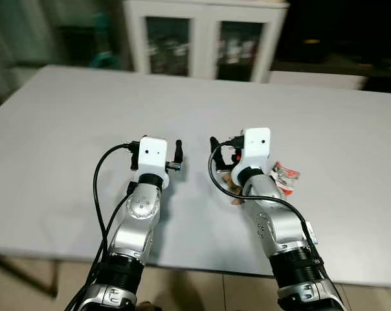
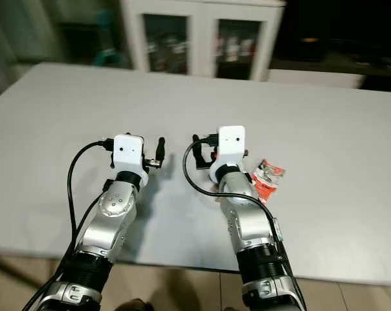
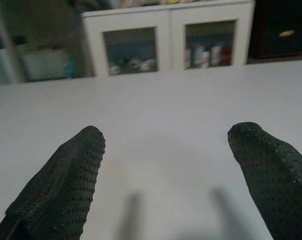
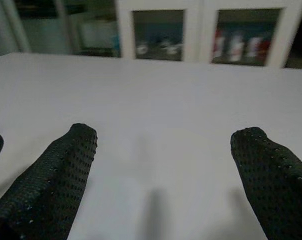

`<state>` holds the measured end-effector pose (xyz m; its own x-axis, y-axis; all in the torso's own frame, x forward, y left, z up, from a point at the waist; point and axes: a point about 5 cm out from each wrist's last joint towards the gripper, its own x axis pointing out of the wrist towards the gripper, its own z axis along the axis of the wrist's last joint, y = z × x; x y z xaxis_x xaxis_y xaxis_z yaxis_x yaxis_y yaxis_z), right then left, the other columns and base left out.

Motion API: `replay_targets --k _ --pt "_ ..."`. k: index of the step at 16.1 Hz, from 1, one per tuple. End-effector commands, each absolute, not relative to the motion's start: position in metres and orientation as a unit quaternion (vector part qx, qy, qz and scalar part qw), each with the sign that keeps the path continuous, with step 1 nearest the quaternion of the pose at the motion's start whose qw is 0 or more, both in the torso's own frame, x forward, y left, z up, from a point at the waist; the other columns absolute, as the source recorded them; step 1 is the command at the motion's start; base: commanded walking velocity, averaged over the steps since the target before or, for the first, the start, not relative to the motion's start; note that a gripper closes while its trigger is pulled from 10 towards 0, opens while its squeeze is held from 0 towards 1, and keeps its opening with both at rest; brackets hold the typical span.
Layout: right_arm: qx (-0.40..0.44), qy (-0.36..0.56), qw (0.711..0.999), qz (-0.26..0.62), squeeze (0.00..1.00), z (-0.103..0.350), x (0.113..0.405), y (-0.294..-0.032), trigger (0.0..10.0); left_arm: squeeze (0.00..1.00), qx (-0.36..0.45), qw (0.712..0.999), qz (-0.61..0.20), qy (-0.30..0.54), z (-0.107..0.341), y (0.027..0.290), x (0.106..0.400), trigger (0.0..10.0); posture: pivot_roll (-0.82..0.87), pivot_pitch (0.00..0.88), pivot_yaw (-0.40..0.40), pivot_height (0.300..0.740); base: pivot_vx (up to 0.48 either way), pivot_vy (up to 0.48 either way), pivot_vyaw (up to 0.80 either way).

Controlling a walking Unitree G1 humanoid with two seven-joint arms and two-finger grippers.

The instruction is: Picking trash to rubbish bin

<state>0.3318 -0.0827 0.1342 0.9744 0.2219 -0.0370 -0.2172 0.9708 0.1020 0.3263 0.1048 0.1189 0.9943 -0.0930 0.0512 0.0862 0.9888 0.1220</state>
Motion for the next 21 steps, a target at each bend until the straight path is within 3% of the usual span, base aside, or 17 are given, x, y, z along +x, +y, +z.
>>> replay_targets --k 1,6,14,21 --pt "0.044 0.023 0.993 0.103 0.0 0.136 0.332 -0.09 10.0 0.0 0.057 0.997 -0.051 -0.029 0.121 0.097 0.327 10.0 -0.02 0.054 -0.028 0.74 0.0 -0.446 0.0" --pt "0.044 0.026 0.993 0.108 0.0 0.136 0.331 -0.089 10.0 0.0 0.057 0.997 -0.048 -0.028 0.12 0.097 0.326 10.0 -0.03 0.051 -0.03 0.74 0.0 -0.442 0.0" --pt "0.044 0.031 0.992 0.115 0.0 0.134 0.33 -0.086 10.0 0.0 0.054 0.993 -0.097 -0.03 0.12 0.088 0.325 10.0 -0.03 0.044 -0.03 0.74 0.0 0.0 0.0" --pt "0.044 0.034 0.992 0.112 0.0 0.134 0.329 -0.088 10.0 0.0 0.129 0.98 -0.151 0.029 0.095 0.091 0.336 10.0 -0.04 0.053 -0.03 0.74 0.0 0.0 0.0"
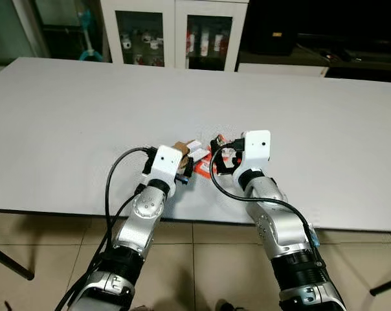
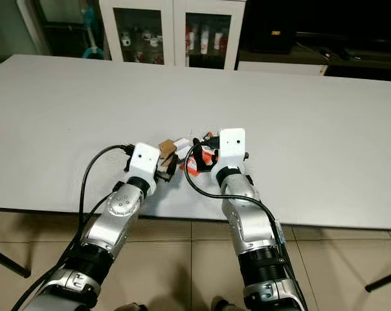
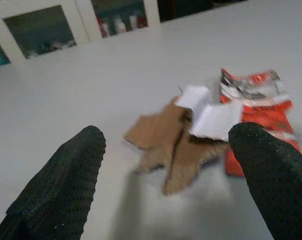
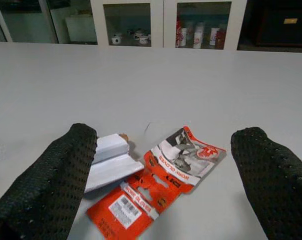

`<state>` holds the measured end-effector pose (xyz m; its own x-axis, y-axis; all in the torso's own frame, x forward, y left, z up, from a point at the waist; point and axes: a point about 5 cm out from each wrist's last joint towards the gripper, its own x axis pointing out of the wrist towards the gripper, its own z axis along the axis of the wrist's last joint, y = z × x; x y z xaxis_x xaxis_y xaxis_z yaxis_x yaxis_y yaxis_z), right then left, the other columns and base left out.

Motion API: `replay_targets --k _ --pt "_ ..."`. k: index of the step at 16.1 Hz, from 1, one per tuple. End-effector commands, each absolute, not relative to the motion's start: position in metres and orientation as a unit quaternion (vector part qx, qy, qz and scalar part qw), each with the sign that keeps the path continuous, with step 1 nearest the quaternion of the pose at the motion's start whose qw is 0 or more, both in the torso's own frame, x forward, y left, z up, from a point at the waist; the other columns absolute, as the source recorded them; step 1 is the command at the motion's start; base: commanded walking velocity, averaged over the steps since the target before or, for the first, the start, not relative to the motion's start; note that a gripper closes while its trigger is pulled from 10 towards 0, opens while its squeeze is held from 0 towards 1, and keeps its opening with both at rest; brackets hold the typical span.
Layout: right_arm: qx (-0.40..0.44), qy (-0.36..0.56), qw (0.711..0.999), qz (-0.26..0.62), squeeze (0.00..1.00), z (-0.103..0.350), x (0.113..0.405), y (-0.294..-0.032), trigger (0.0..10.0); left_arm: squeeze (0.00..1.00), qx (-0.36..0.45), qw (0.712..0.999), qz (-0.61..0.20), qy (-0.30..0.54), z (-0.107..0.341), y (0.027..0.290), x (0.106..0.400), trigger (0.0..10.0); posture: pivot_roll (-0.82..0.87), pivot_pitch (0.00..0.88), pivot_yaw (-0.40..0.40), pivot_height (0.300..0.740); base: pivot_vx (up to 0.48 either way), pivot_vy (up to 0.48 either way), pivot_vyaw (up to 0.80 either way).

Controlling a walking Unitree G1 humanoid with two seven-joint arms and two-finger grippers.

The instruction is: Picking trash to rubbish bin

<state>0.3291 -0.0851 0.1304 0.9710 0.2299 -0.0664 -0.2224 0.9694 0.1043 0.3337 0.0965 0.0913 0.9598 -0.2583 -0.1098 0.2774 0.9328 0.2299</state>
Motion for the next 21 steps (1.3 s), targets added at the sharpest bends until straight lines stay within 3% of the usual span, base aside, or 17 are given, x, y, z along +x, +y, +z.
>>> replay_targets --k 1,21 --pt "0.044 0.035 0.992 0.11 0.0 0.1336 0.3287 -0.0883 10.0 0.0 0.129 0.98 -0.15 0.034 0.0934 0.0919 0.3368 10.0 -0.04 0.055 -0.03 0.74 0.0 0.0 0.0" --pt "0.044 0.04 0.992 0.114 0.0 0.1324 0.3271 -0.0864 10.0 0.0 0.115 0.982 -0.148 0.017 0.0935 0.0879 0.3372 10.0 -0.04 0.063 -0.034 0.74 0.0 0.0 0.0"
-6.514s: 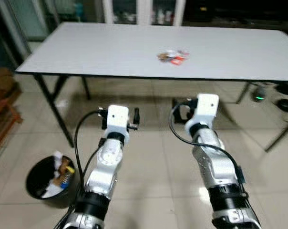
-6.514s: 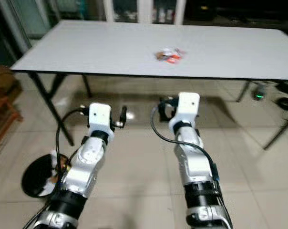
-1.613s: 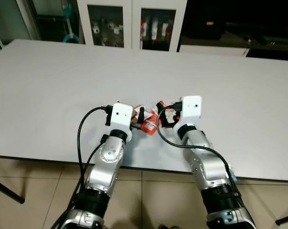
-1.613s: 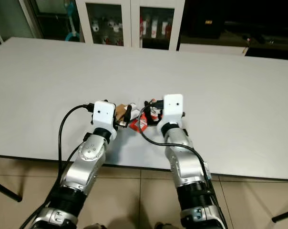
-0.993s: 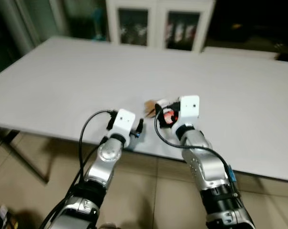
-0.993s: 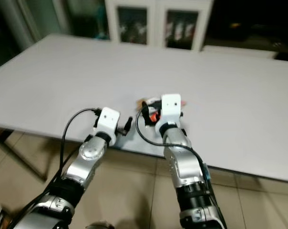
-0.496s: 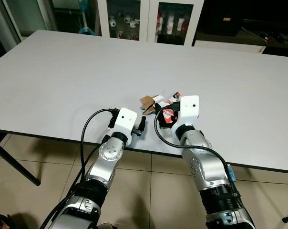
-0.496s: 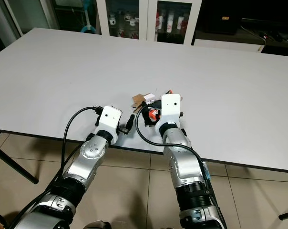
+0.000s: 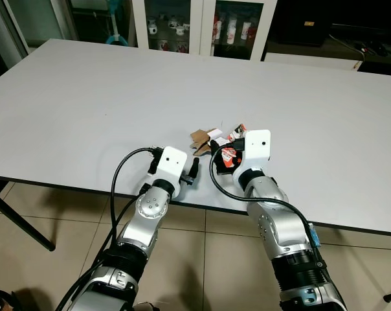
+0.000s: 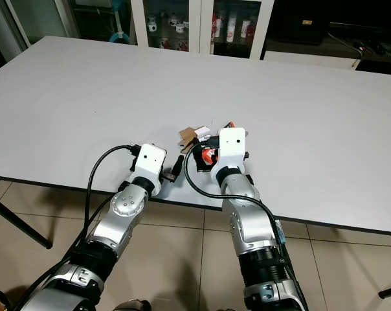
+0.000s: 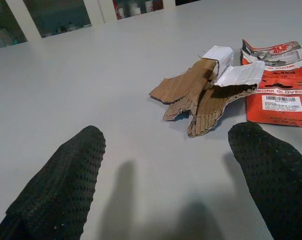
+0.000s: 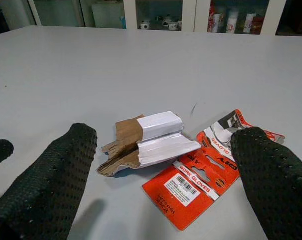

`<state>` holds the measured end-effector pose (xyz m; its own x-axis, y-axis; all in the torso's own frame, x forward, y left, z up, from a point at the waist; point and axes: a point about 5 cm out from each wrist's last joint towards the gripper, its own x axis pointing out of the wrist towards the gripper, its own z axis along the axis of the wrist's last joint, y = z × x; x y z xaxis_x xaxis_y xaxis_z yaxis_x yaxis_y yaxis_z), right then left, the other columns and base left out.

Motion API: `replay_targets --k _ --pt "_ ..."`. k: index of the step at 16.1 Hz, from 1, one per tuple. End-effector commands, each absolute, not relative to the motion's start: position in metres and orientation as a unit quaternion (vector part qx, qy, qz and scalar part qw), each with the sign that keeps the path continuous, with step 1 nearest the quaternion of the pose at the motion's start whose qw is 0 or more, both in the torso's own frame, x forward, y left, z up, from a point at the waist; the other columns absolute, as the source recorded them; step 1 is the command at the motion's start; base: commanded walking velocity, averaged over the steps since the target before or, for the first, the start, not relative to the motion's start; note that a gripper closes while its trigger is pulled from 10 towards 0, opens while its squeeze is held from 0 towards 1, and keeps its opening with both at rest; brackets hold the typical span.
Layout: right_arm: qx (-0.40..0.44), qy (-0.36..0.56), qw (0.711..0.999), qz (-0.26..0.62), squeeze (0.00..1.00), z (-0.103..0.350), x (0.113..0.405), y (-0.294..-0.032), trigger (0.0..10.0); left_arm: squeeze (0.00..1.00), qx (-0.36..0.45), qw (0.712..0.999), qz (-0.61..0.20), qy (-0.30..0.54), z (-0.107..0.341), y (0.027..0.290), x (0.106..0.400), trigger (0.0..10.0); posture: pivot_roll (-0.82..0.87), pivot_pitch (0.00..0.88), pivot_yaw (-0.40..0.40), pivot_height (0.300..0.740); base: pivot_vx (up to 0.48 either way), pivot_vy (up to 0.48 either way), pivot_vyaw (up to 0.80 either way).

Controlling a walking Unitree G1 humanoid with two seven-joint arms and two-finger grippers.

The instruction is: Picking trash to rubbish bin

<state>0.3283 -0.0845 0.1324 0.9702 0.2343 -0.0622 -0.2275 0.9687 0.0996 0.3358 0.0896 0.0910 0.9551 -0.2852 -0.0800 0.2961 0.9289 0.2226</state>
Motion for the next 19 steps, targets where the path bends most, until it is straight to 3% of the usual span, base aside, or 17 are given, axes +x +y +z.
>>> replay_targets --k 1,12,19 --pt "0.044 0.04 0.992 0.114 0.0 0.132 0.327 -0.086 10.0 0.0 0.115 0.982 -0.147 0.017 0.094 0.088 0.337 10.0 -0.04 0.063 -0.034 0.74 0.0 0.0 0.0" --pt "0.045 0.043 0.992 0.112 0.0 0.13 0.322 -0.086 10.0 0.0 0.122 0.977 -0.17 -0.035 0.134 0.073 0.366 10.0 -0.05 0.085 -0.027 0.74 0.0 0.0 0.0" --pt "0.073 0.058 0.992 0.088 0.0 0.122 0.286 -0.089 10.0 0.0 0.134 0.974 -0.182 -0.028 0.139 0.067 0.375 10.0 -0.11 0.181 0.007 0.74 0.0 0.0 0.0"
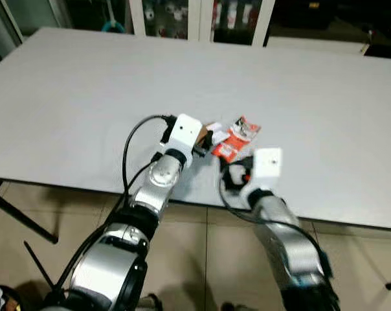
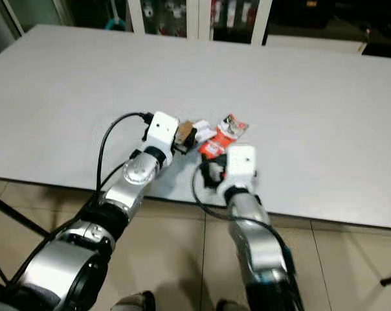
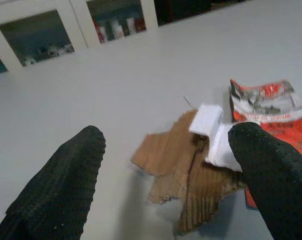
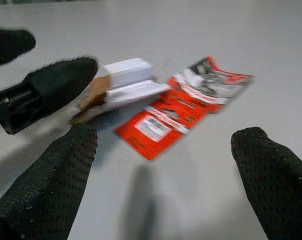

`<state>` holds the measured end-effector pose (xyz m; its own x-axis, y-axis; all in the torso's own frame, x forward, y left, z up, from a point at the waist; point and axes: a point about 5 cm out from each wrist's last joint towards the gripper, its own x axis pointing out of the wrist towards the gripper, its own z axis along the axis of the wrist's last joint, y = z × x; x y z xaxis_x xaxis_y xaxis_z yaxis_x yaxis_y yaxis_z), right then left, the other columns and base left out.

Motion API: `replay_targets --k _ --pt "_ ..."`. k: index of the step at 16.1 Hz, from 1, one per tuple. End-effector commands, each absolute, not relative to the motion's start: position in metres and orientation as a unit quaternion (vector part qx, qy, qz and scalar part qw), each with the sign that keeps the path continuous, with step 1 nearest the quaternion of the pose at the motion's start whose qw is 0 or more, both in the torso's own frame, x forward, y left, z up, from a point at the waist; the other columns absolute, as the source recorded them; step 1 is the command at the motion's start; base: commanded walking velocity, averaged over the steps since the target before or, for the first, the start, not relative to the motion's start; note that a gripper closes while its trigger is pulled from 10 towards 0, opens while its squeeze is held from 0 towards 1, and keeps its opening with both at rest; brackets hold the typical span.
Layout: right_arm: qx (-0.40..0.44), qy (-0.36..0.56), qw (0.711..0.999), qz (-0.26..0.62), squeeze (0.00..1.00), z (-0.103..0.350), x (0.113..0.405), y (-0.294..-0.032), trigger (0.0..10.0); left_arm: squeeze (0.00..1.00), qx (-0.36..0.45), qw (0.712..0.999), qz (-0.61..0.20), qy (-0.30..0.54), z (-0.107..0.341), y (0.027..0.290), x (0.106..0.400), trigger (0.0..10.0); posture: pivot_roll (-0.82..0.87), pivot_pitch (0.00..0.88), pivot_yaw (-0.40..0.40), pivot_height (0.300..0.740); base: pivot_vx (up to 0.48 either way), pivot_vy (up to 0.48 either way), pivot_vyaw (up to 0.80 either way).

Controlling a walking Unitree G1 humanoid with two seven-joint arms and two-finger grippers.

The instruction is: Picking trash to rubbish bin

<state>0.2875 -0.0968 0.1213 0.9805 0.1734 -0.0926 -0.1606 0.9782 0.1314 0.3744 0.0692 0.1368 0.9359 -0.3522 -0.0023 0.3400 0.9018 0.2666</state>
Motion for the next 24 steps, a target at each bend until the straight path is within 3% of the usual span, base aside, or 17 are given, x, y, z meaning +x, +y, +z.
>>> replay_targets --k 1,10,11,12,24 --pt "0.08 0.059 0.992 0.083 0.0 0.121 0.281 -0.09 10.0 0.0 0.139 0.973 -0.184 -0.017 0.135 0.067 0.375 10.0 -0.12 0.19 0.009 0.74 0.0 0.0 0.0" --pt "0.098 0.096 0.988 0.065 0.0 0.117 0.235 -0.095 10.0 0.0 0.197 0.974 -0.111 0.023 0.113 0.088 0.373 10.0 -0.17 0.279 -0.005 0.74 0.0 0.0 0.0" --pt "0.098 0.098 0.988 0.066 0.0 0.117 0.234 -0.094 10.0 0.21 0.192 0.975 -0.109 0.03 0.111 0.088 0.372 10.0 -0.17 0.28 -0.007 0.74 0.0 0.0 0.0" --pt "0.097 0.1 0.988 0.066 0.0 0.117 0.234 -0.095 10.0 1.0 0.181 0.976 -0.112 0.038 0.108 0.088 0.371 10.0 -0.17 0.275 -0.01 0.74 0.0 0.0 0.0" --pt "0.085 0.102 0.989 0.065 0.0 0.12 0.24 -0.099 10.0 1.0 0.154 0.98 -0.118 0.042 0.104 0.081 0.367 10.0 -0.17 0.267 -0.021 0.74 0.0 0.0 0.0"
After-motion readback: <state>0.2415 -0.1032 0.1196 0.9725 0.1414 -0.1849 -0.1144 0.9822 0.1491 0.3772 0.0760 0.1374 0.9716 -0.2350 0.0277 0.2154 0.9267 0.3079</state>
